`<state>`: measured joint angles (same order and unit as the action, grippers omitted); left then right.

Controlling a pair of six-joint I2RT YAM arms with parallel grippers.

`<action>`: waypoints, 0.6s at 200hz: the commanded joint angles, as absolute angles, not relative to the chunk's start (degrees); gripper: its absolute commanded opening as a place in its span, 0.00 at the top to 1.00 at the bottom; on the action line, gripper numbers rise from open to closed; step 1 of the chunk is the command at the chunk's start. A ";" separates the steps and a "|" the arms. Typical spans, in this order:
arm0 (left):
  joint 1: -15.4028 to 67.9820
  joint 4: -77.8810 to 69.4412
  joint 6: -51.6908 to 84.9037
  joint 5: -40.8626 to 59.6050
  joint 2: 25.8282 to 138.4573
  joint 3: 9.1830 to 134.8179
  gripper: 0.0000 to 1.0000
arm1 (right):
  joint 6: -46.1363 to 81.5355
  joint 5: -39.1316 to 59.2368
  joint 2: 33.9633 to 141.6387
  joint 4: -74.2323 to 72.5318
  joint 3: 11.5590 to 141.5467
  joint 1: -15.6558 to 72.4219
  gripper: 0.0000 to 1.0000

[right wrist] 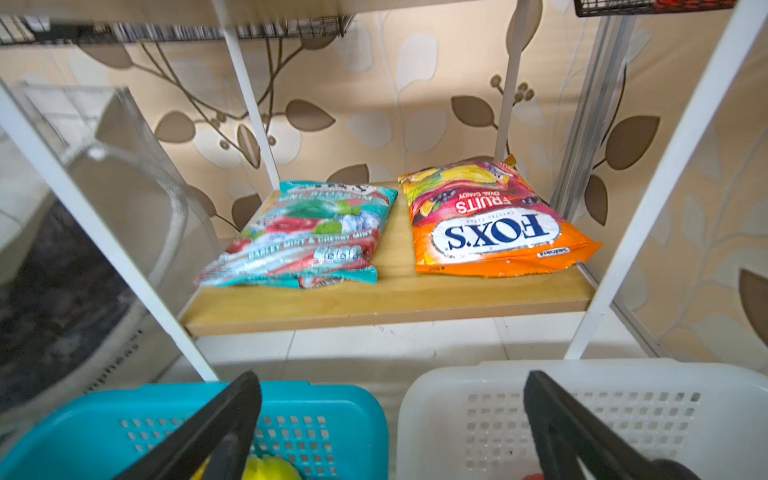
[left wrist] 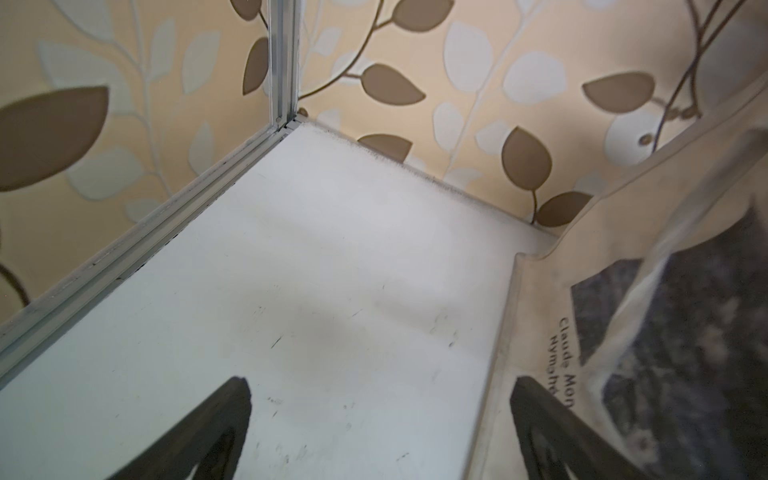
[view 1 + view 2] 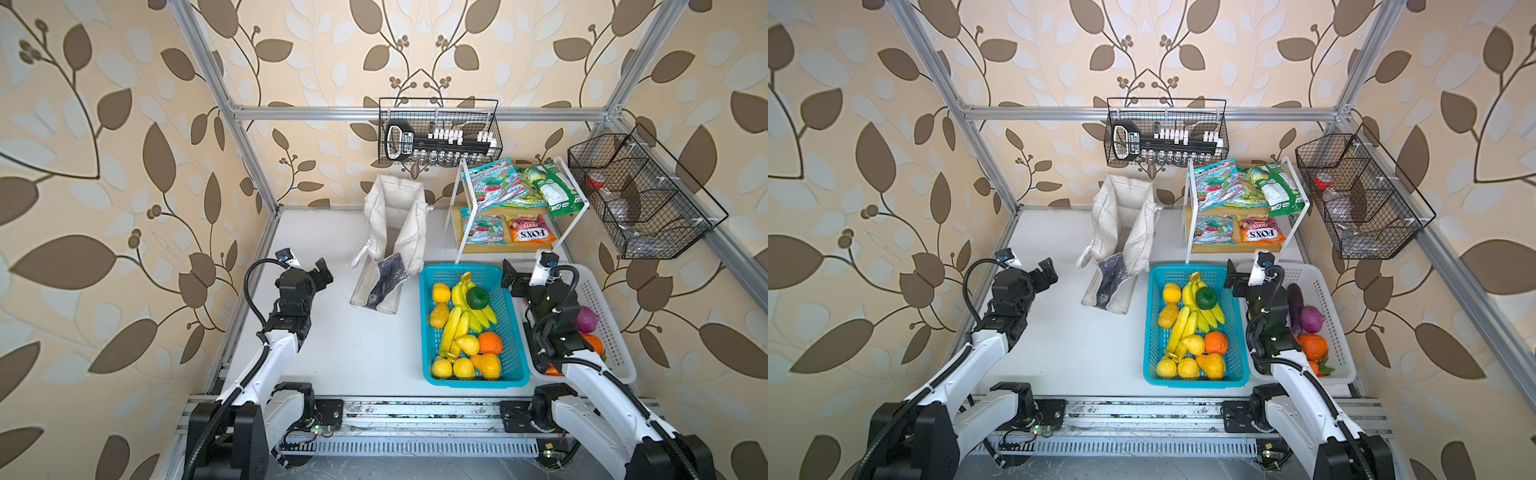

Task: Place the food into the grocery bag and tie it
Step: 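Reach the left gripper to the near bag handle while the right reaches the far one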

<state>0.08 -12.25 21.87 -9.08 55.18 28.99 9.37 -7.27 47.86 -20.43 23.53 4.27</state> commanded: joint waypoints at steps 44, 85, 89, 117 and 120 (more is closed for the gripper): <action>0.80 7.51 34.57 6.02 41.97 40.77 0.01 | 15.68 11.40 41.00 -4.43 31.82 4.39 0.00; 9.69 12.44 34.31 6.75 46.52 49.18 0.01 | 13.73 5.31 39.99 -6.42 34.41 16.48 0.00; 10.60 13.95 33.40 5.83 47.40 50.73 0.01 | 12.93 4.00 40.23 -5.44 35.17 18.21 0.00; 13.55 22.24 28.68 4.33 55.79 61.00 0.01 | 7.60 -3.77 41.81 -3.28 38.15 28.90 0.00; 13.72 22.90 28.19 4.22 56.95 62.06 0.01 | 7.27 -3.86 42.15 -3.44 38.36 29.57 0.00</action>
